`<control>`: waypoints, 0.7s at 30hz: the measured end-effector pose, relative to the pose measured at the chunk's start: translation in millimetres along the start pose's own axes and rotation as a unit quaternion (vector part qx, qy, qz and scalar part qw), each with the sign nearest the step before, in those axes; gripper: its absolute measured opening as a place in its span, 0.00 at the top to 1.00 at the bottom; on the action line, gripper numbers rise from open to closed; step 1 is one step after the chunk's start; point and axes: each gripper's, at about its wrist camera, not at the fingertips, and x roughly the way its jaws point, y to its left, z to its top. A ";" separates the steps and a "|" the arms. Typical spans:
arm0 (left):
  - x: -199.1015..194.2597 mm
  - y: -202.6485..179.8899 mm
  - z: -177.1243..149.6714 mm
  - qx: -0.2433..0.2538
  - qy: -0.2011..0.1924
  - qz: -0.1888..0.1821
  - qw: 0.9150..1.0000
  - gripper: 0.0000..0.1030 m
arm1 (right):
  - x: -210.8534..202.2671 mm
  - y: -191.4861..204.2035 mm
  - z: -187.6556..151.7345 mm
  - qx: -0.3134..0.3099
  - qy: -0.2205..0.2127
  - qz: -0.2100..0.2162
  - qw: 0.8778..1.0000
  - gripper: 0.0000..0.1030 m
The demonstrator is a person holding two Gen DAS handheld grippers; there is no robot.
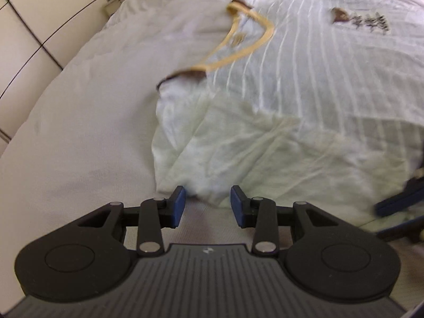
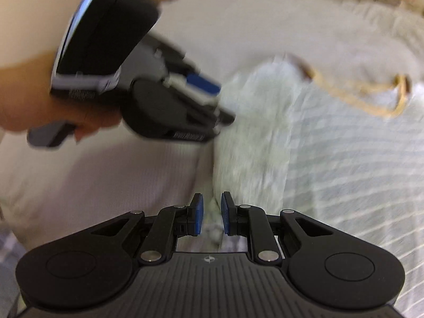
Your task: Fold clothes
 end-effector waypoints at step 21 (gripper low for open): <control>-129.3 -84.7 27.8 -0.091 -0.008 -0.012 0.996 0.67 | -140.4 -50.2 -61.7 0.049 0.004 -0.080 0.996 0.78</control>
